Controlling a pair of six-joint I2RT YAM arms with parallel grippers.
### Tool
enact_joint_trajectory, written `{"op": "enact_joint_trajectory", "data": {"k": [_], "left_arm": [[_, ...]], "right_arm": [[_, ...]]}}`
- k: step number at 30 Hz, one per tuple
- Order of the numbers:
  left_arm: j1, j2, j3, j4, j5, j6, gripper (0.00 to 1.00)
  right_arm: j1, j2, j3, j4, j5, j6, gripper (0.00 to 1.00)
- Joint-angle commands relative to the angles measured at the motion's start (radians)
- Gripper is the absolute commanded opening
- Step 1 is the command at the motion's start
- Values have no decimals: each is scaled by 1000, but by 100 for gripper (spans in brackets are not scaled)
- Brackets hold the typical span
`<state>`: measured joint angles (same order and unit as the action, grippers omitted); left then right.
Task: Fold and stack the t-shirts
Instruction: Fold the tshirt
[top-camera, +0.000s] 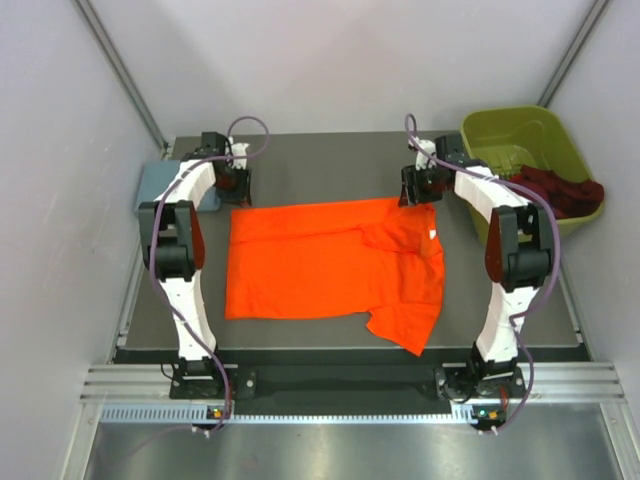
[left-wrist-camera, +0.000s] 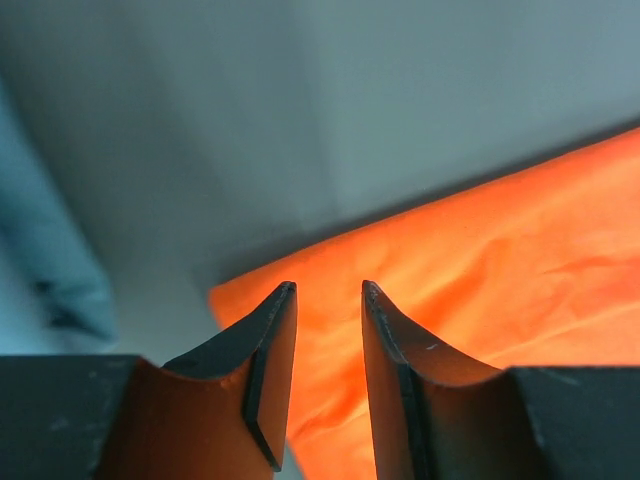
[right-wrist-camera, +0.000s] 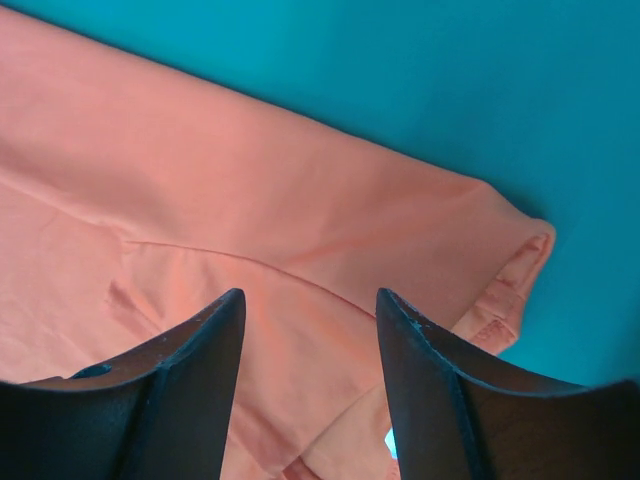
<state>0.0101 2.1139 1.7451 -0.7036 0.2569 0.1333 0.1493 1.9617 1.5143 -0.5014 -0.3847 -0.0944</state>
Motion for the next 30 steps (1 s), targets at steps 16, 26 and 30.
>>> {"op": "enact_joint_trajectory", "data": {"k": [16, 26, 30], "left_arm": [[-7, 153, 102, -140, 65, -103, 33], [-7, 261, 198, -131, 21, -107, 32], [-6, 308, 269, -120, 16, -106, 32]], "right_arm": [[-14, 86, -23, 47, 36, 139, 62], [-45, 215, 95, 35, 30, 148, 62], [-53, 256, 158, 37, 32, 151, 62]]}}
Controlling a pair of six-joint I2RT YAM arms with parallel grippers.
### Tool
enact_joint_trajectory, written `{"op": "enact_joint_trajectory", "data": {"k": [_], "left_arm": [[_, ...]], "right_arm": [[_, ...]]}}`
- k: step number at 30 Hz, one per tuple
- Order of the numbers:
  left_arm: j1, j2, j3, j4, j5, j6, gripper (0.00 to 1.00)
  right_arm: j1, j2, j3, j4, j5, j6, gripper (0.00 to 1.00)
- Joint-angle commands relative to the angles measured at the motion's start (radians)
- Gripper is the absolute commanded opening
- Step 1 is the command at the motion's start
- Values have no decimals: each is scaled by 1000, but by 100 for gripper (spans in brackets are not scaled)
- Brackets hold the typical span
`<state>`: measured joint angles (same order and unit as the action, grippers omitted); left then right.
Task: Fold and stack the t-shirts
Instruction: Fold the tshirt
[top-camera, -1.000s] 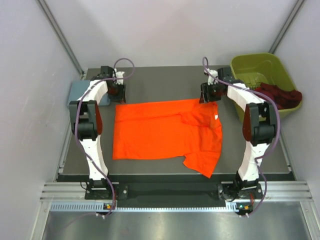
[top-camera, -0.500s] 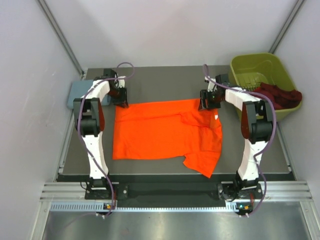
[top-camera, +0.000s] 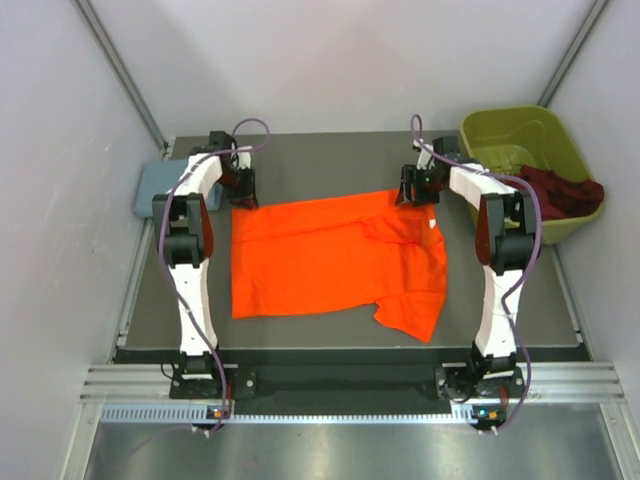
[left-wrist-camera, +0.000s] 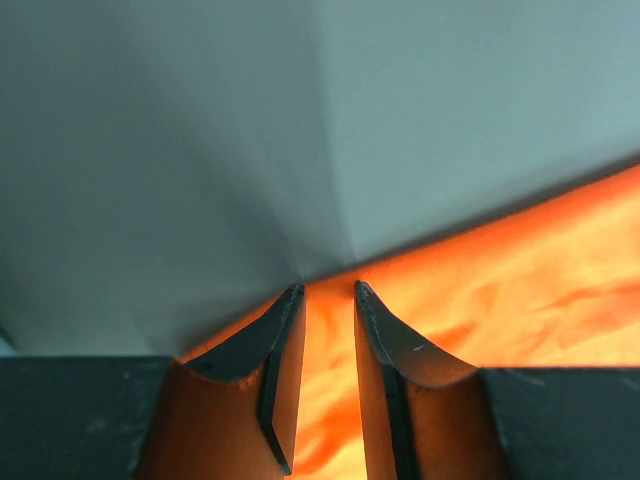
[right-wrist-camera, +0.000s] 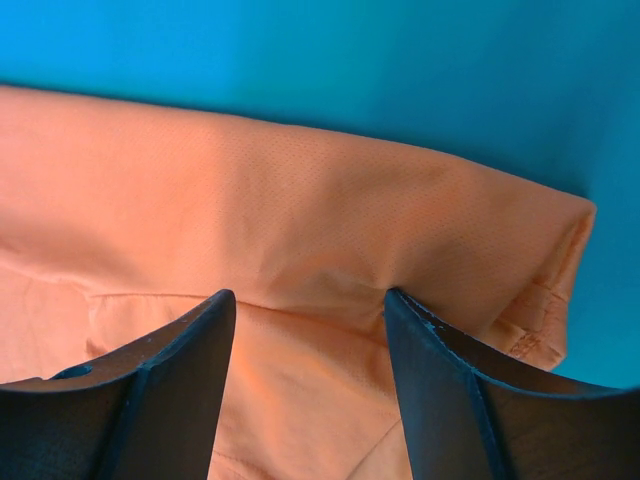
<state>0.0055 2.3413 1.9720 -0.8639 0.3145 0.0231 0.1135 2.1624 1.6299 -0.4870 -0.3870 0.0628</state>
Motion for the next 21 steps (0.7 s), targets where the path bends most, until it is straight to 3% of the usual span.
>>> {"op": "enact_joint_trajectory", "data": {"k": [1, 13, 16, 17, 21], "left_arm": [[-4, 99, 74, 39, -43, 5, 31], [-44, 188, 263, 69, -113, 28, 30], [-38, 98, 216, 63, -196, 27, 32], [-33, 70, 159, 66, -210, 34, 39], [45, -36, 59, 37, -181, 43, 45]], "right_arm": [[-15, 69, 62, 25, 33, -3, 62], [-15, 117, 153, 36, 37, 19, 65], [-15, 99, 136, 37, 34, 15, 66], [-15, 91, 131, 36, 31, 19, 66], [-15, 85, 117, 45, 28, 20, 66]]}}
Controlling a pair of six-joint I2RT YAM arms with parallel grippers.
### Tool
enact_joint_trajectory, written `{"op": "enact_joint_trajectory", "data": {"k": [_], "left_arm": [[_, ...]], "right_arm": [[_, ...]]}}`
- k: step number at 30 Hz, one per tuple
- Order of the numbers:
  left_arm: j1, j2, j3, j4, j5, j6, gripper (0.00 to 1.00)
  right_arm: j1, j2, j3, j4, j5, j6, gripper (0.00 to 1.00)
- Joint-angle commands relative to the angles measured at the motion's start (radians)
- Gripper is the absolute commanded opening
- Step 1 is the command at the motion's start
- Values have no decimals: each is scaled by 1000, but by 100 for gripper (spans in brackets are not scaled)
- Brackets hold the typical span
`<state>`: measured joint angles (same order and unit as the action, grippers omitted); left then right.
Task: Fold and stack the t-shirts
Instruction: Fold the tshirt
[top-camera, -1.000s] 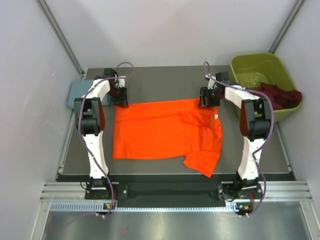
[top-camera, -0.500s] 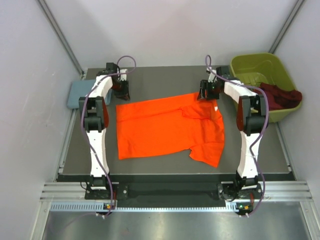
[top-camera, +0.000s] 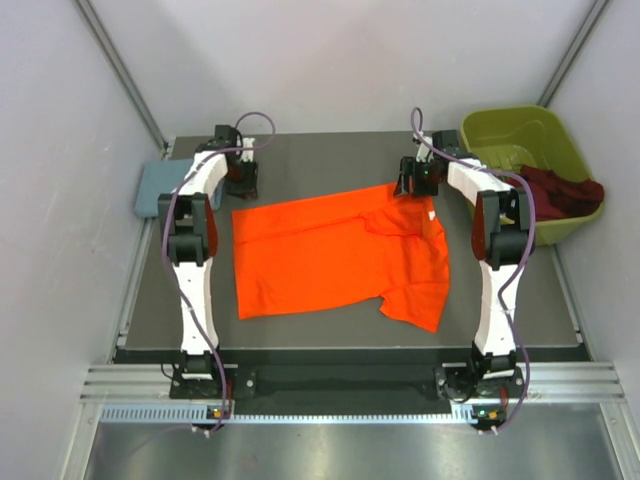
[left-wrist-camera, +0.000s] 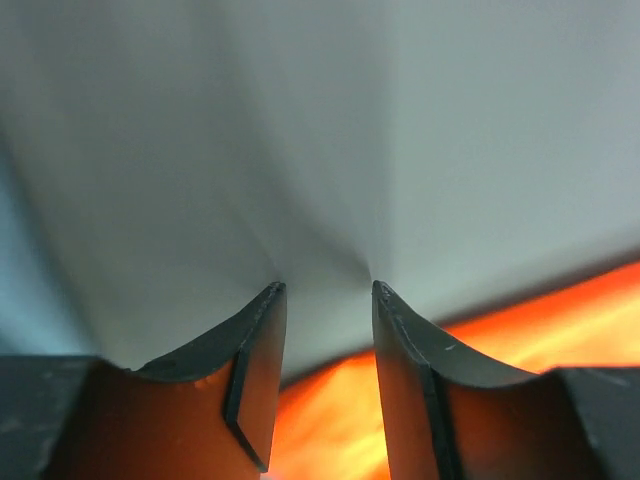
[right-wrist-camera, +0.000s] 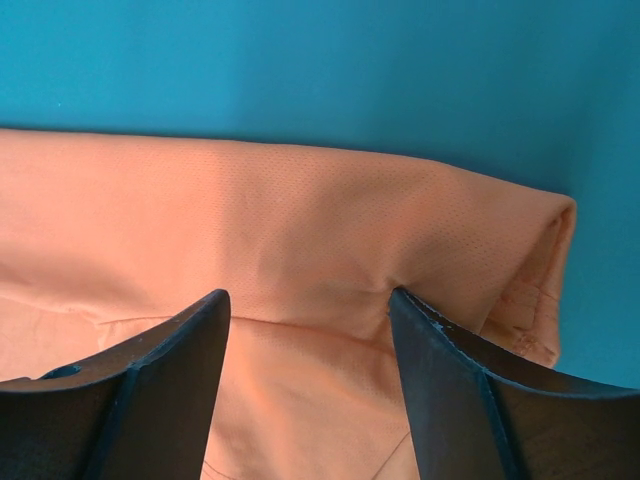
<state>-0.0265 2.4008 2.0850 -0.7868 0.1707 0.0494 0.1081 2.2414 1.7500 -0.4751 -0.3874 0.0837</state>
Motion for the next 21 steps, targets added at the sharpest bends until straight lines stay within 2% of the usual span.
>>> {"op": "enact_joint_trajectory", "data": {"k": [1, 6, 11, 21], "left_arm": [[88, -98, -60, -75, -31, 18, 45], [134, -106, -66, -193, -7, 52, 46], [149, -138, -114, -199, 18, 63, 45], [148, -152, -112, -197, 141, 14, 44]], "right_arm": [[-11, 6, -1, 32, 27, -1, 66], [-10, 7, 5, 33, 28, -2, 66], [-8, 1, -1, 30, 25, -4, 66], [-8, -9, -9, 32, 25, -4, 66]]}}
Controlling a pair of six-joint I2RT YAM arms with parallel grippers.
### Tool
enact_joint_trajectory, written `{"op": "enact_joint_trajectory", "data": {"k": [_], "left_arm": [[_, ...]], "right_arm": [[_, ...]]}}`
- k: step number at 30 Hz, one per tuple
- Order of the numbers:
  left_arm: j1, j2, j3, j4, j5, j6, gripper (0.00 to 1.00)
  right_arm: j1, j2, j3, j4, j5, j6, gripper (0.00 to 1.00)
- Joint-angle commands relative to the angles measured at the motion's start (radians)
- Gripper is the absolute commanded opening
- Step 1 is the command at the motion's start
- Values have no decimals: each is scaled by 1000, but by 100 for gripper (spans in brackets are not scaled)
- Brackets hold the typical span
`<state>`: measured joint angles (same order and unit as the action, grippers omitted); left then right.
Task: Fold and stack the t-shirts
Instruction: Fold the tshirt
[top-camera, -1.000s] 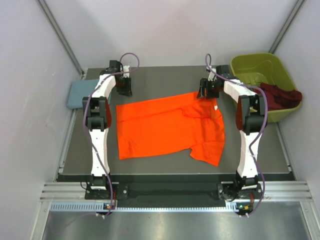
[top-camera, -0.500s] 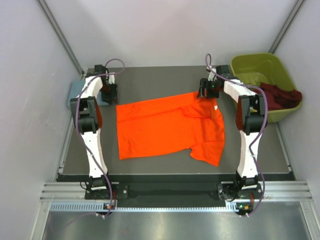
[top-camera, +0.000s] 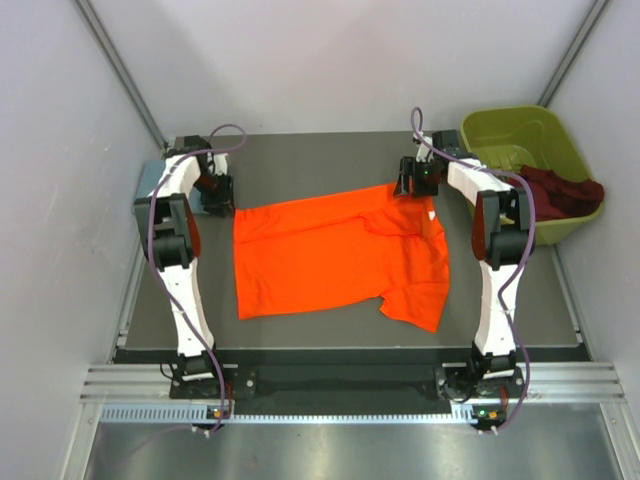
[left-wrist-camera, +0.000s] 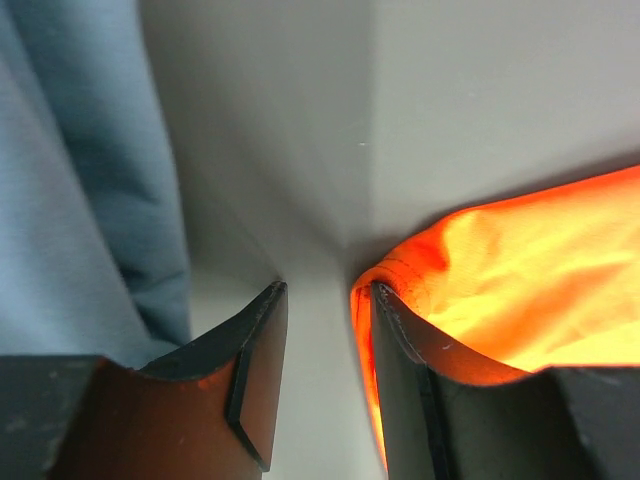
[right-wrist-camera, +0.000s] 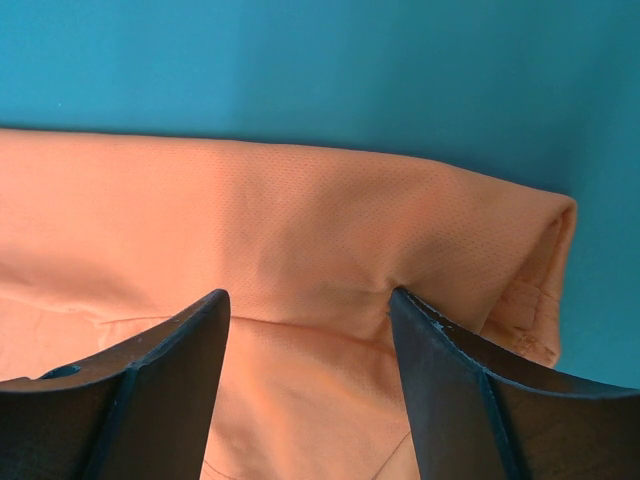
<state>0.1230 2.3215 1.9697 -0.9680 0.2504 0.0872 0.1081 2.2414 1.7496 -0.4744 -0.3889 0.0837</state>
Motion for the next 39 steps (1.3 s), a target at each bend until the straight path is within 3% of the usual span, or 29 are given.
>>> {"op": "enact_joint_trajectory", "data": {"k": [1, 13, 18, 39], "left_arm": [[-2, -79, 6, -9, 62, -29, 44], [-2, -155, 14, -6, -25, -58, 43], [-2, -182, -20, -14, 19, -56, 43], [-11, -27, 4, 11, 84, -63, 36]], "right_arm": [[-8, -11, -13, 33, 27, -5, 66], [4, -34, -29, 34, 31, -12, 67], [10, -35, -29, 37, 30, -10, 67], [13, -46, -45, 42, 39, -19, 67]]}}
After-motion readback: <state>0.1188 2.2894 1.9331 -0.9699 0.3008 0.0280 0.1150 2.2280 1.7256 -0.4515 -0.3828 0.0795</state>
